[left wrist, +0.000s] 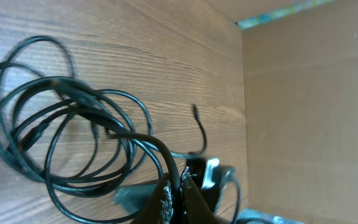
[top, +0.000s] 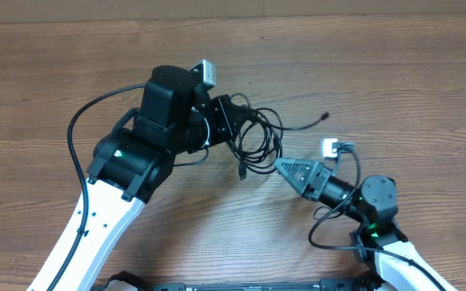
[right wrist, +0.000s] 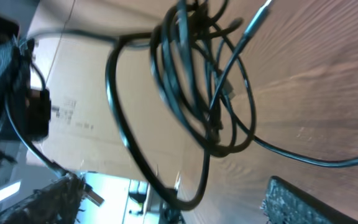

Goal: Untangle cables

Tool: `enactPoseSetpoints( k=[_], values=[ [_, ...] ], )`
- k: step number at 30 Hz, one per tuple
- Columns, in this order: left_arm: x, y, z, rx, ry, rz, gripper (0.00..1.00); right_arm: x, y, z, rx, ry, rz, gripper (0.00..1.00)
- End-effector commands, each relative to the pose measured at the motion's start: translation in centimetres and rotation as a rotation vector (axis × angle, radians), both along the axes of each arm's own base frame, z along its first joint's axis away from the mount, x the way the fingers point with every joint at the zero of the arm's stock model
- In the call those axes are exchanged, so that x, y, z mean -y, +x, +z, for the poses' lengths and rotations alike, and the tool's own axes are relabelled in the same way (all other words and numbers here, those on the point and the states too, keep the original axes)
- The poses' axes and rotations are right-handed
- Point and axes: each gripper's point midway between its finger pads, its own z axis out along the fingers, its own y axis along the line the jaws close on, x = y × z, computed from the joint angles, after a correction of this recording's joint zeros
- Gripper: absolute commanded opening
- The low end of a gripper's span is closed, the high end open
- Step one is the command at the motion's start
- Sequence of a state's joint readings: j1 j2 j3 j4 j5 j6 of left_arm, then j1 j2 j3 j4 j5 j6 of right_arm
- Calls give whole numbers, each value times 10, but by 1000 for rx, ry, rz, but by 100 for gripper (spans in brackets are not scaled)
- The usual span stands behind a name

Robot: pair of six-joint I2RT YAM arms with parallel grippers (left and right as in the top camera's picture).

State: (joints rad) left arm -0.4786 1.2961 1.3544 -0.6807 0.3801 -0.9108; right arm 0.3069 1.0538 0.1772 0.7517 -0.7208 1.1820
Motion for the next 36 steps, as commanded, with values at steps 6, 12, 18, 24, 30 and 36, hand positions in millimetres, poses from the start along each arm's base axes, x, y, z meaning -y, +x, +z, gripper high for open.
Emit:
enactPoseSetpoints(
  k=[6, 12, 18, 24, 30, 36],
  values=[
    [-2, -4, 4, -77, -44, 66, 4, -24, -6, -5, 14, -39, -31, 100],
    [0, -9, 2, -115, -63, 57, 4, -23, -2, -8, 31, -65, -68, 99],
    [18, -20, 18, -166, -187, -17, 4, -10, 15, -19, 3, -101, -193, 87],
    [31, -26, 37, -136, -263, -113, 4, 7, 38, -46, -51, -167, -346, 88],
    [33, -29, 38, -133, -264, -135, 4, 6, 43, -51, -48, -167, -356, 31],
    [15, -11, 40, 124, -132, -214, 4, 14, 41, -73, -65, -276, -351, 4]
  ],
)
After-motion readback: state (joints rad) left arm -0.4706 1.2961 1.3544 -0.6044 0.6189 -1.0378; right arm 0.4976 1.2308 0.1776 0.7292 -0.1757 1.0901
